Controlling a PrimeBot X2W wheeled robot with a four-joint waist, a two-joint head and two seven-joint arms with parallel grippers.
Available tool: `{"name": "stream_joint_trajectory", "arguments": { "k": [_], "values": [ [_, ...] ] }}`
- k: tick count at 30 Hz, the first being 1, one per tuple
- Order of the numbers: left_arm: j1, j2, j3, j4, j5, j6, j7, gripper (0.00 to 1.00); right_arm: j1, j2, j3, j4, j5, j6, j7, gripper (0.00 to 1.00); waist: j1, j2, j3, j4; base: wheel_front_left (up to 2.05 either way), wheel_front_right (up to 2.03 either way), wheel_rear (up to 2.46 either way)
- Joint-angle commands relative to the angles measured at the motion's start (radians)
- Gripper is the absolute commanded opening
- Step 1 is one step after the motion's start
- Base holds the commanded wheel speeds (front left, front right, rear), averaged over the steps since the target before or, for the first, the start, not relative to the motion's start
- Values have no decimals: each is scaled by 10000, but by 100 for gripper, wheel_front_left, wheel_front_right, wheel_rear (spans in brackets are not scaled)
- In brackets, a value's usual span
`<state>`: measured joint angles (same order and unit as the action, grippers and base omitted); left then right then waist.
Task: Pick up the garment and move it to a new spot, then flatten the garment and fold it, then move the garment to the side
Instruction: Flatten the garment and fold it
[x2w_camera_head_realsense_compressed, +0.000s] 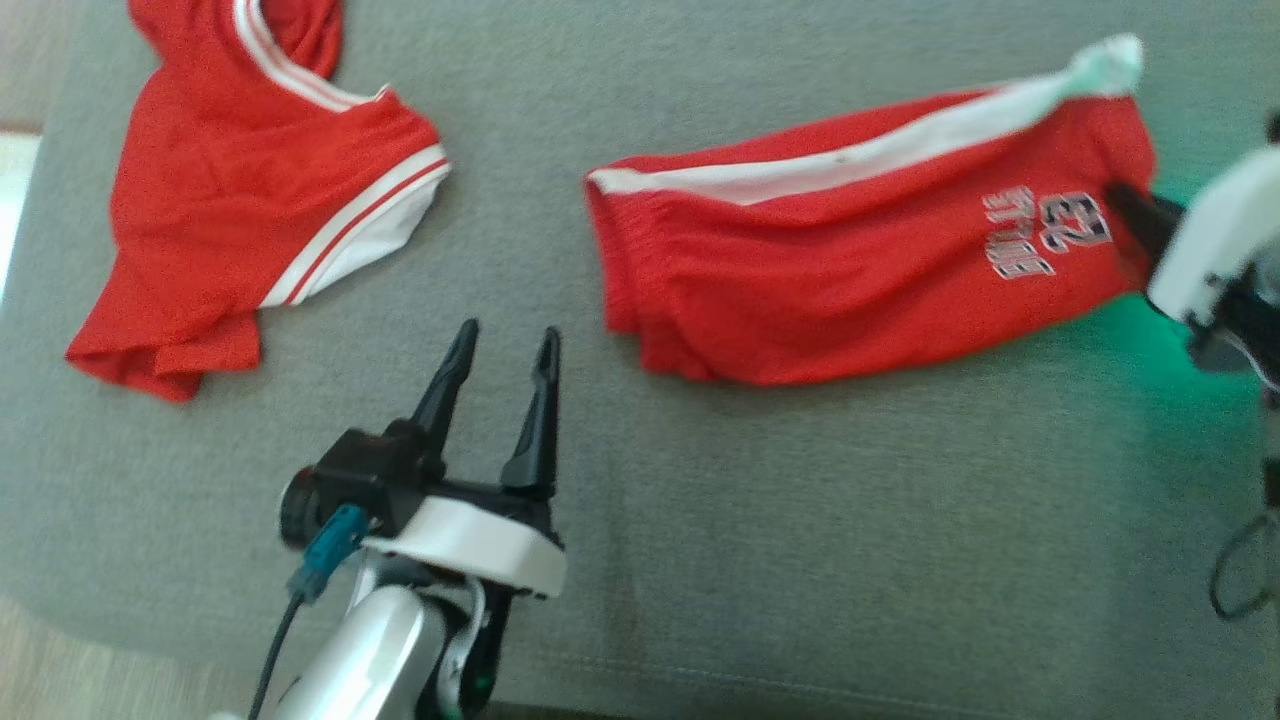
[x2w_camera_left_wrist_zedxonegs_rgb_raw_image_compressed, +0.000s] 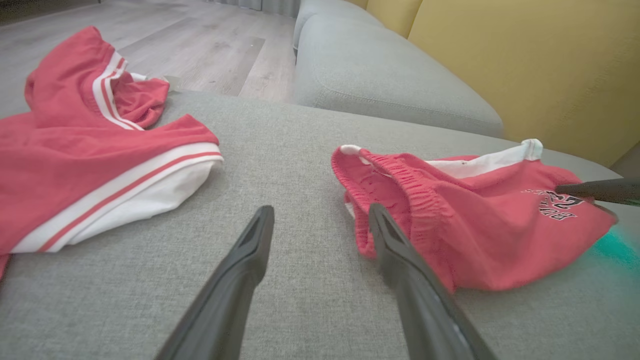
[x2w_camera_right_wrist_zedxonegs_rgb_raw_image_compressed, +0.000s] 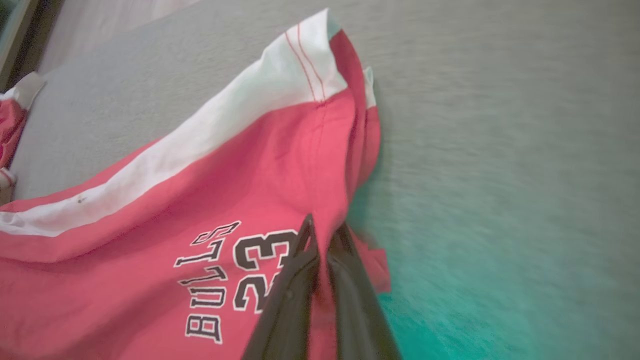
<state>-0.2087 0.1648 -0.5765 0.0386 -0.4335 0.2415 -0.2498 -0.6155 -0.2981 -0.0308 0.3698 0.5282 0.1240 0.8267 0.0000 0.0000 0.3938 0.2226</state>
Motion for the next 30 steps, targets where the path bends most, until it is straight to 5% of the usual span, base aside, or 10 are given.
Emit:
{"name": "stream_joint_trajectory", "arguments": {
  "k": [1, 12, 21, 30],
  "values": [
    [65, 238, 503, -358, 137, -64, -119, 100, 245, -146, -211, -524, 134, 67, -90, 0, 0, 0, -359, -379, 0, 0, 0],
    [874, 63, 1287, -360, 723, -463, -120, 100, 1384, -181, -2695, -1621, -347, 67, -460, 0, 0, 0, -800, -693, 0, 0, 0],
    [1129, -551, 1614, -46, 993, -885, -120, 100, 1354, 1493, -167, -4052, 192, 67, 297, 0, 0, 0, -1024, -422, 0, 0, 0],
    [1109, -914, 1696, 313, 1195, -1251, -120, 100, 1410, 2439, 1619, -2597, -459, 67, -677, 0, 0, 0, -1153, 19, 0, 0, 0]
  ]
}}
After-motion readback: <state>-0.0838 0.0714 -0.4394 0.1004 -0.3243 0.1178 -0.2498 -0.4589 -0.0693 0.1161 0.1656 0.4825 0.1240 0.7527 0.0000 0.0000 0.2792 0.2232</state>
